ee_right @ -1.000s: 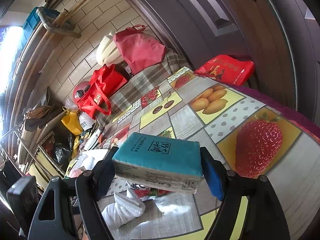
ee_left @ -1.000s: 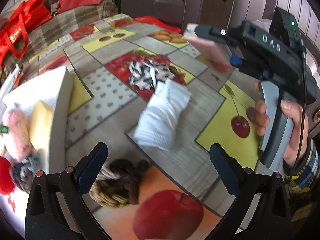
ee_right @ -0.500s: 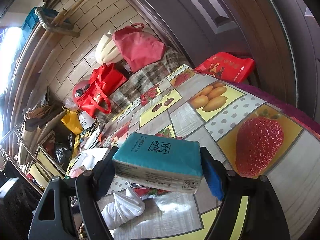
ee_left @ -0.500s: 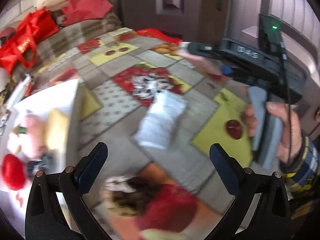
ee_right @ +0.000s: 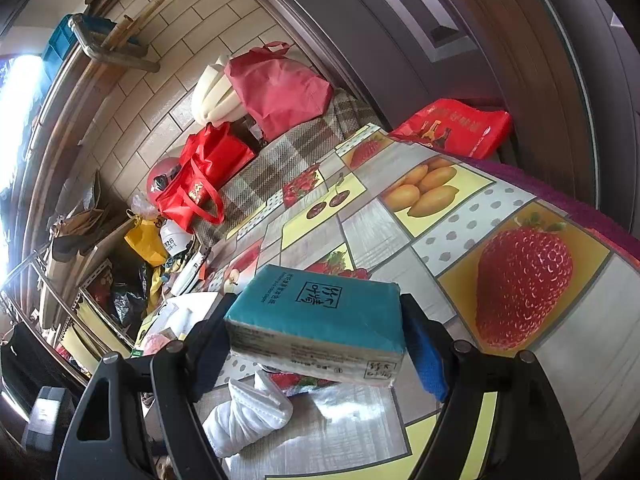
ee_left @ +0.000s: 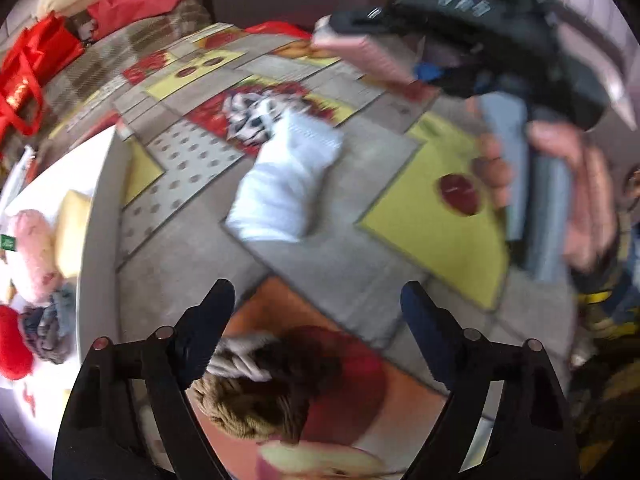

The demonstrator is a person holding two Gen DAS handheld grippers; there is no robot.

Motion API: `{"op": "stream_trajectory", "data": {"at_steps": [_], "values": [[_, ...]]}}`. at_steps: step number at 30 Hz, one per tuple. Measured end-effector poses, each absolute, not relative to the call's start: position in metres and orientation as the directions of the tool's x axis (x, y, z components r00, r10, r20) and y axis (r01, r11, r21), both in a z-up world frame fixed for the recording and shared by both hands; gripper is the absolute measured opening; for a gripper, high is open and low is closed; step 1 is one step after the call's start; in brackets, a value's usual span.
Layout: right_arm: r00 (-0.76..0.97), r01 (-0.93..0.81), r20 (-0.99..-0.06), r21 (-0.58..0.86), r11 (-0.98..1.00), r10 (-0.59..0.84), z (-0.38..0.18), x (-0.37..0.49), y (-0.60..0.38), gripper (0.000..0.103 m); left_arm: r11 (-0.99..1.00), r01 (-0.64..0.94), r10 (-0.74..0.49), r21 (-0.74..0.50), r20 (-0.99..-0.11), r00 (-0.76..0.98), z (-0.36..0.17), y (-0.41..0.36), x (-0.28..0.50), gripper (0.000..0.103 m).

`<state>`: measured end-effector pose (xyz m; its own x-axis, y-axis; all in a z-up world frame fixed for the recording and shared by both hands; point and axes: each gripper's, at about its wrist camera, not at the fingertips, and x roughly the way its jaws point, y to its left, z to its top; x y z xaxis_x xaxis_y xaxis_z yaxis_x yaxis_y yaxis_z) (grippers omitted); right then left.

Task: Organize soft objects
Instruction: 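Hold the teal pack up with the right gripper while the left grasps the beige rope ball, then lift the rope ball with the left gripper and carry it over the box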

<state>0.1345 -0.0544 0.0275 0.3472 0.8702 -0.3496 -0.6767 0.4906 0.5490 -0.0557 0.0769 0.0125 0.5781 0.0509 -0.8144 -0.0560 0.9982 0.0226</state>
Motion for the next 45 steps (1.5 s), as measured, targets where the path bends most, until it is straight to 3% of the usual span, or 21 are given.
{"op": "stream_trajectory", "data": {"at_steps": [3, 6, 18, 19, 23, 27, 30, 40, 43, 45], "values": [[0.344, -0.677, -0.35, 0.55, 0.489, 0.871, 0.026, 0.134, -0.054, 0.08, 0.999, -0.039, 0.027, 0.003, -0.772, 0.635, 0.03, 0.073, -0.065, 0.086], [0.345, -0.676, -0.35, 0.551, 0.489, 0.871, 0.026, 0.134, -0.054, 0.08, 0.995, -0.089, 0.098, 0.051, -0.748, 0.657, 0.043, 0.084, -0.074, 0.086], [0.341, -0.676, -0.353, 0.552, 0.488, 0.871, 0.024, 0.131, -0.053, 0.08, 0.982, -0.096, 0.187, 0.16, -0.815, 0.549, 0.011, 0.076, -0.081, 0.085], [0.341, -0.676, -0.354, 0.552, 0.489, 0.871, 0.024, 0.131, -0.053, 0.08, 0.981, -0.096, 0.192, 0.166, -0.814, 0.549, 0.011, 0.075, -0.082, 0.083], [0.34, -0.676, -0.354, 0.552, 0.488, 0.871, 0.024, 0.132, -0.053, 0.08, 0.992, -0.077, 0.126, 0.099, -0.819, 0.56, 0.011, 0.074, -0.088, 0.051], [0.341, -0.676, -0.353, 0.553, 0.488, 0.871, 0.024, 0.131, -0.053, 0.08, 0.992, -0.084, 0.126, 0.095, -0.799, 0.587, 0.013, 0.072, -0.094, 0.034], [0.34, -0.676, -0.354, 0.552, 0.488, 0.871, 0.024, 0.132, -0.053, 0.08, 0.992, -0.105, 0.125, 0.076, -0.775, 0.62, 0.015, 0.072, -0.103, 0.029], [0.34, -0.674, -0.354, 0.554, 0.489, 0.871, 0.024, 0.132, -0.053, 0.08, 0.993, -0.113, 0.094, 0.02, -0.707, 0.701, 0.034, 0.079, -0.107, 0.028], [0.339, -0.674, -0.355, 0.555, 0.488, 0.871, 0.025, 0.134, -0.053, 0.08, 0.99, -0.119, 0.134, 0.072, -0.734, 0.666, 0.025, 0.073, -0.102, 0.042], [0.339, -0.674, -0.354, 0.555, 0.488, 0.872, 0.025, 0.134, -0.053, 0.08, 0.987, -0.132, 0.16, 0.097, -0.742, 0.651, 0.021, 0.071, -0.103, 0.066]]}}
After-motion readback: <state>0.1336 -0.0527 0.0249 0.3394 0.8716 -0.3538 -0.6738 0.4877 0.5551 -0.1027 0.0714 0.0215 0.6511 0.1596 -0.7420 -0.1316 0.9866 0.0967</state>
